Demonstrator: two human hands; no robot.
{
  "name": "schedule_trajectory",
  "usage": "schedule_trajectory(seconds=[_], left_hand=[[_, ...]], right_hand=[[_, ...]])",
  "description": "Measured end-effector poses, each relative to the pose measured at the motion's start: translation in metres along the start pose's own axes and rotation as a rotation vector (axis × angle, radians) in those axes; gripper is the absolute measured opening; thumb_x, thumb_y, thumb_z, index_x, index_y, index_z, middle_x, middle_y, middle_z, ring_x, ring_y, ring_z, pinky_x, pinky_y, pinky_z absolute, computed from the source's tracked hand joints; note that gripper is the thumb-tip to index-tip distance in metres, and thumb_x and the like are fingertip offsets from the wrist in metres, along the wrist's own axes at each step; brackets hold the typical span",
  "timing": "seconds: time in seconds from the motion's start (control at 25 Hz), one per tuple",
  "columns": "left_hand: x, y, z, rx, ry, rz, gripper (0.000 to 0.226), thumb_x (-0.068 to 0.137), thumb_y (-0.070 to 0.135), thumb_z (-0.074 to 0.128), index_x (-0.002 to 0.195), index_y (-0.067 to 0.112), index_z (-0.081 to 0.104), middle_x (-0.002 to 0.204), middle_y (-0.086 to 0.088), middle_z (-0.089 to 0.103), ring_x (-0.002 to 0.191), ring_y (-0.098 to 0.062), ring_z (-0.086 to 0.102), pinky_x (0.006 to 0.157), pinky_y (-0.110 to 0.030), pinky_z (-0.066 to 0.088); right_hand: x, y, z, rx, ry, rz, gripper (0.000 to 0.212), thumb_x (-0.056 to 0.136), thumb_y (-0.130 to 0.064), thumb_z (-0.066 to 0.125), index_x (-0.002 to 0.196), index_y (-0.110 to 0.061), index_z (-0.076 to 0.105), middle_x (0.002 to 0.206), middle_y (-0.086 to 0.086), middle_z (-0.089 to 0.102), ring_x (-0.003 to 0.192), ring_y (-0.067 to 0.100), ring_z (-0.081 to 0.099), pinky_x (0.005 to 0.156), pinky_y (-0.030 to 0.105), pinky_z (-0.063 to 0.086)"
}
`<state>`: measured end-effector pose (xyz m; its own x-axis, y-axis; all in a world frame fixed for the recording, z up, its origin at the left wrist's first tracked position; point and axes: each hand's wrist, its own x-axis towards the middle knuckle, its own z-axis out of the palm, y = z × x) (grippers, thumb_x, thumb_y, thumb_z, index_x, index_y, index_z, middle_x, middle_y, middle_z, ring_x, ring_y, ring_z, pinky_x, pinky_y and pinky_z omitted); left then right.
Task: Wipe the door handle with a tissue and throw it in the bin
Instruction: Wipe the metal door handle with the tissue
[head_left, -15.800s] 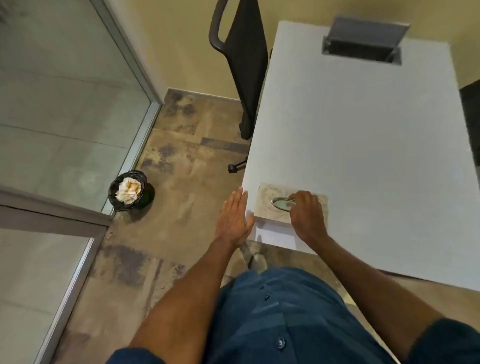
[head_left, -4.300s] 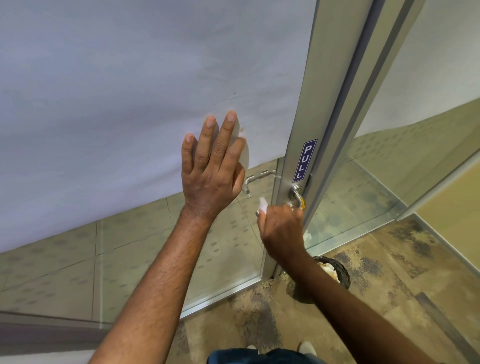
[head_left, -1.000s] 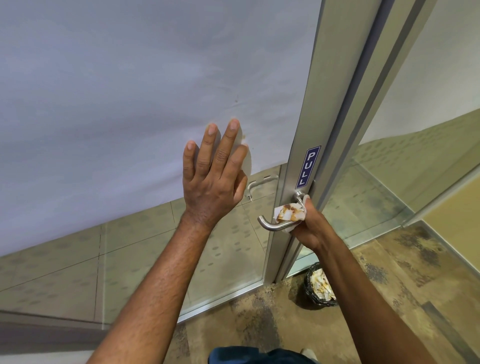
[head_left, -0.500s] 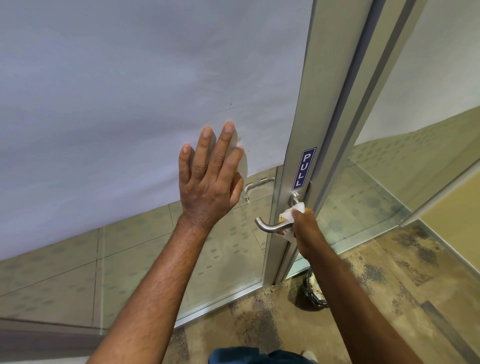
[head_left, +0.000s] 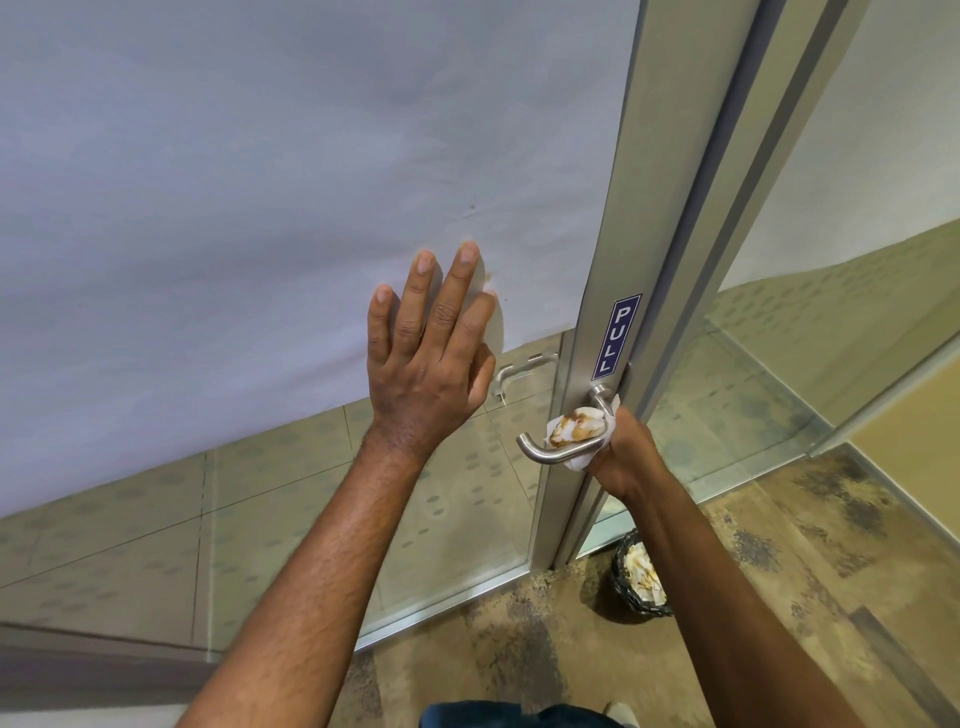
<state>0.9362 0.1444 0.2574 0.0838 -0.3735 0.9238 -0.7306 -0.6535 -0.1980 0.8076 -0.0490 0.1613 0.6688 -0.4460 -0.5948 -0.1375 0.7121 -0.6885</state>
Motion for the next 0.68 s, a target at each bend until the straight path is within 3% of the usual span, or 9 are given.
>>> schedule_trajectory(seconds=[0.12, 0.2, 0.32, 0.44, 0.52, 0.6, 0.68], left_hand=[[0.001, -0.001, 0.0, 0.006, 0.012, 0.005, 0.038, 0.091, 0.019, 0.06, 0.13, 0.022, 0.062, 0.164, -0.005, 0.042, 0.163, -0.029, 0.017, 0.135, -0.047, 0.002], [0.0, -0.001, 0.001, -0.001, 0.014, 0.001, 0.038, 0.092, 0.019, 0.06, 0.13, 0.021, 0.061, 0.164, -0.005, 0.041, 0.164, -0.029, 0.015, 0.135, -0.047, 0.002], [0.0, -0.001, 0.001, -0.005, 0.011, 0.002, 0.038, 0.092, 0.019, 0.06, 0.13, 0.021, 0.062, 0.164, -0.005, 0.042, 0.163, -0.028, 0.016, 0.135, -0.047, 0.003], [0.0, -0.001, 0.002, -0.005, 0.011, 0.003, 0.038, 0.092, 0.02, 0.06, 0.13, 0.021, 0.062, 0.164, -0.005, 0.042, 0.165, -0.026, 0.011, 0.135, -0.048, 0.003], [0.0, -0.001, 0.002, -0.002, 0.012, 0.0, 0.038, 0.093, 0.02, 0.06, 0.131, 0.021, 0.061, 0.164, -0.005, 0.042, 0.165, -0.024, 0.008, 0.134, -0.048, 0.003], [0.0, -0.001, 0.002, 0.003, 0.017, -0.001, 0.038, 0.092, 0.02, 0.06, 0.13, 0.021, 0.061, 0.164, -0.005, 0.043, 0.165, -0.024, 0.008, 0.134, -0.047, 0.004], [0.0, 0.0, 0.002, -0.001, 0.021, -0.001, 0.038, 0.092, 0.019, 0.059, 0.129, 0.022, 0.062, 0.163, -0.005, 0.043, 0.165, -0.024, 0.008, 0.135, -0.047, 0.004]], right_hand=[[-0.003, 0.014, 0.007, -0.2, 0.24, -0.154, 0.031, 0.112, -0.032, 0.037, 0.117, -0.01, 0.057, 0.098, 0.011, 0.073, 0.082, 0.024, 0.072, 0.061, 0.032, 0.056], [-0.004, 0.031, 0.012, -0.409, 0.333, -0.337, 0.032, 0.113, -0.023, 0.033, 0.135, -0.008, 0.048, 0.114, 0.013, 0.062, 0.099, 0.028, 0.065, 0.076, 0.04, 0.056], [-0.005, 0.054, 0.003, -0.691, 0.353, -0.705, 0.034, 0.114, -0.016, 0.03, 0.138, -0.001, 0.049, 0.121, 0.02, 0.058, 0.111, 0.035, 0.062, 0.096, 0.053, 0.056], [-0.003, 0.065, -0.008, -0.802, 0.349, -0.802, 0.038, 0.114, -0.02, 0.035, 0.145, -0.003, 0.048, 0.138, 0.021, 0.059, 0.126, 0.034, 0.059, 0.109, 0.054, 0.05], [-0.005, 0.07, -0.018, -0.858, 0.326, -0.834, 0.047, 0.113, -0.035, 0.034, 0.149, -0.007, 0.047, 0.146, 0.017, 0.057, 0.136, 0.032, 0.055, 0.116, 0.053, 0.045], [-0.006, 0.072, -0.031, -0.959, 0.273, -0.912, 0.063, 0.11, -0.052, 0.026, 0.147, -0.007, 0.05, 0.147, 0.015, 0.057, 0.138, 0.029, 0.052, 0.12, 0.05, 0.04], [-0.002, 0.067, -0.048, -1.159, 0.225, -1.028, 0.06, 0.112, -0.05, 0.021, 0.147, -0.012, 0.05, 0.146, 0.013, 0.057, 0.141, 0.028, 0.049, 0.125, 0.051, 0.032]])
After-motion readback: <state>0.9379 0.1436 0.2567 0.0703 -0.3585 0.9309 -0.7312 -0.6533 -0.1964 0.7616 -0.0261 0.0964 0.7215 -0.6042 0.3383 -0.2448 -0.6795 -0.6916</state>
